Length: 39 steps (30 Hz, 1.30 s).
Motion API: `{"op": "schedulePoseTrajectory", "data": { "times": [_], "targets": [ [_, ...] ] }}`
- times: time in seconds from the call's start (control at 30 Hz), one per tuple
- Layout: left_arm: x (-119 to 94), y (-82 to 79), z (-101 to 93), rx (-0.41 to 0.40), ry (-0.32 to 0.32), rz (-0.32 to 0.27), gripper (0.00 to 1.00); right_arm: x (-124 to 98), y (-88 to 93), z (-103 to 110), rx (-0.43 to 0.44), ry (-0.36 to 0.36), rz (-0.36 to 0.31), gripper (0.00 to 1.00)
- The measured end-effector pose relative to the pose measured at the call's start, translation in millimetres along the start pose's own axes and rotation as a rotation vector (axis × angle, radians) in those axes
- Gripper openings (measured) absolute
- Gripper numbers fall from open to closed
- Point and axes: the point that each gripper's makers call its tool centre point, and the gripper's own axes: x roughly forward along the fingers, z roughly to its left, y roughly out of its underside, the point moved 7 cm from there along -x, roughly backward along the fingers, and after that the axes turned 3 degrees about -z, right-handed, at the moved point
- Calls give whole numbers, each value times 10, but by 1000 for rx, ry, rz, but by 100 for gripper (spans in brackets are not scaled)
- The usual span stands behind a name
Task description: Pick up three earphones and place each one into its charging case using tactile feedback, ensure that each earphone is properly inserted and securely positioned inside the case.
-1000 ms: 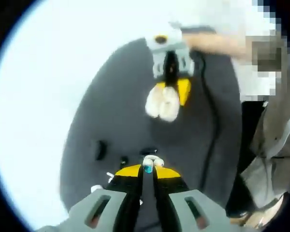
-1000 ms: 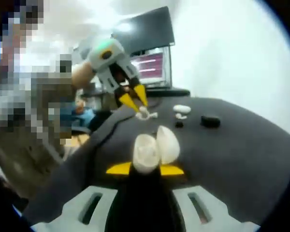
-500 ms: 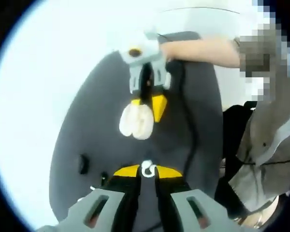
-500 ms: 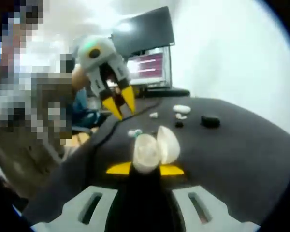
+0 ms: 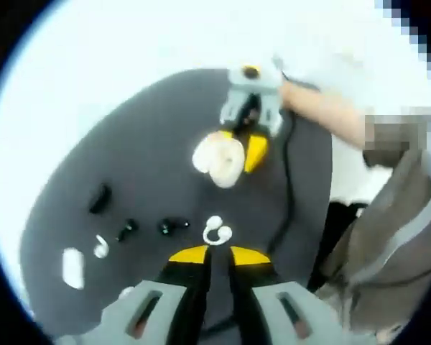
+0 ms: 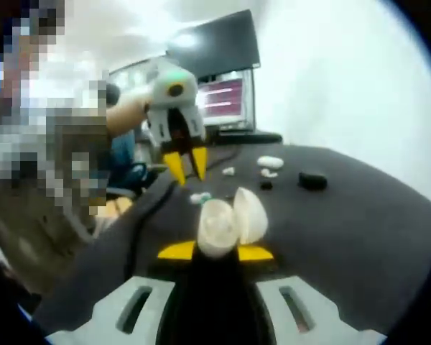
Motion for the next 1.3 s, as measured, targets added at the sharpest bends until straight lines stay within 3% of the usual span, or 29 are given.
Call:
{"op": "schedulePoseTrajectory", "data": {
  "times": [0.13,0.3,0.43,0.6,0.73,0.9,1.1,1.2,1.3],
  "targets": [
    [28,73,153,-39,-28,-10,11,2,0,7,-8,0,1,21],
    [80,40,221,-198,44,-91,7,3,1,13,-14,2,1,21],
    [169,45,246,-204,45,-73,6,2,1,13,-15,2,1,21],
    [253,41,133,-222,73,-64,6,4,0,16,-15,2,2,21],
    [290,37,106,-199,49,-31,4,3,0,14,-17,3,2,21],
    [217,-74,106,-57,-21,-29,3,5,-1,26,-20,3,2,21],
    [41,-408,75,290,-253,-101,3,1,0,17,-19,3,3,21],
    [71,-537,-54,376,-268,-148,3,2,0,19,-20,4,3,21],
    [121,-627,-142,507,-320,-138,3,6,-1,30,-26,7,6,21]
  ]
}}
